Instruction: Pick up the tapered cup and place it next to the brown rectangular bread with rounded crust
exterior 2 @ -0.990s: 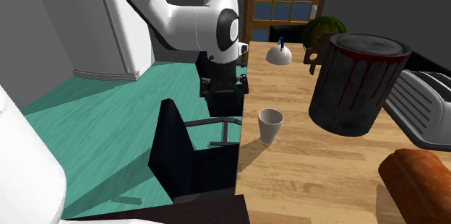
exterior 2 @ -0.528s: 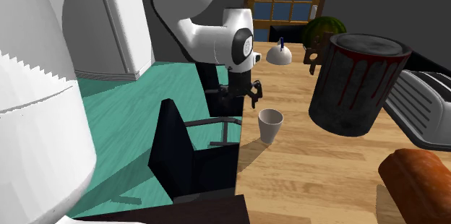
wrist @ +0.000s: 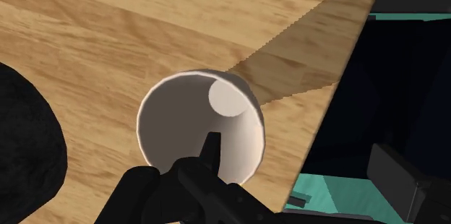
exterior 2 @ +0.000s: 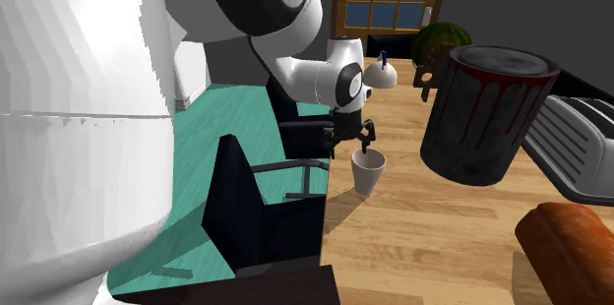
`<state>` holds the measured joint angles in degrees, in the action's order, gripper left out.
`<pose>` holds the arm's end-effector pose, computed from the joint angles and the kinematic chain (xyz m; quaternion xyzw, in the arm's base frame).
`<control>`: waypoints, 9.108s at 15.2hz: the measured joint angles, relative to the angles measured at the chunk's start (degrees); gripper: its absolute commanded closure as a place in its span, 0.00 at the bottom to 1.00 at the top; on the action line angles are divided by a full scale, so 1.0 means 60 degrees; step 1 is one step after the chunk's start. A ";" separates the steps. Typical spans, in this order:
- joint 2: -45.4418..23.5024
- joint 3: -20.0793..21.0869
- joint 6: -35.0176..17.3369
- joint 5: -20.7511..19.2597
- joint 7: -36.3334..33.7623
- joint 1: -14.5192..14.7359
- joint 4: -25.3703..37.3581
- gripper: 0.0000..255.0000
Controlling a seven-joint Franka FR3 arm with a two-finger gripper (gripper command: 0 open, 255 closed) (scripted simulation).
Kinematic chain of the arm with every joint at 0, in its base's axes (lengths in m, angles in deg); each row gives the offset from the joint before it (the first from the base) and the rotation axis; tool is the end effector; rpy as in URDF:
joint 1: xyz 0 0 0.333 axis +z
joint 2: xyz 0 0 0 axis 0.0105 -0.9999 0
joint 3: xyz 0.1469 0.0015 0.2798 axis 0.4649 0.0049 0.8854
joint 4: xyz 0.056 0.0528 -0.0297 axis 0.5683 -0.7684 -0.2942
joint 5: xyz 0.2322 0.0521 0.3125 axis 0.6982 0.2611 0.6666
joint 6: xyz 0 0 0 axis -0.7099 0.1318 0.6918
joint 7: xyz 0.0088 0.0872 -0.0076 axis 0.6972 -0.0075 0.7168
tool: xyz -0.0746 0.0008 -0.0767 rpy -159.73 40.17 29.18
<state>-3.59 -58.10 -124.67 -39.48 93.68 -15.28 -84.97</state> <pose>0.5370 -0.3423 0.2301 0.9983 -0.0154 -0.0122 0.0554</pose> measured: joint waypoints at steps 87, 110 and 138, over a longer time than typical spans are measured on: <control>0.3855 -0.1882 0.2158 -0.1132 0.3161 -0.1702 -0.1159 1.00; 0.2808 -0.3148 0.1397 0.0429 0.8043 -0.4493 -0.0945 1.00; 0.0286 -0.1788 -0.1338 0.2584 0.9412 -0.5602 -0.1481 1.00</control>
<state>-1.87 -68.83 -132.70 -23.98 150.15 -48.90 -93.86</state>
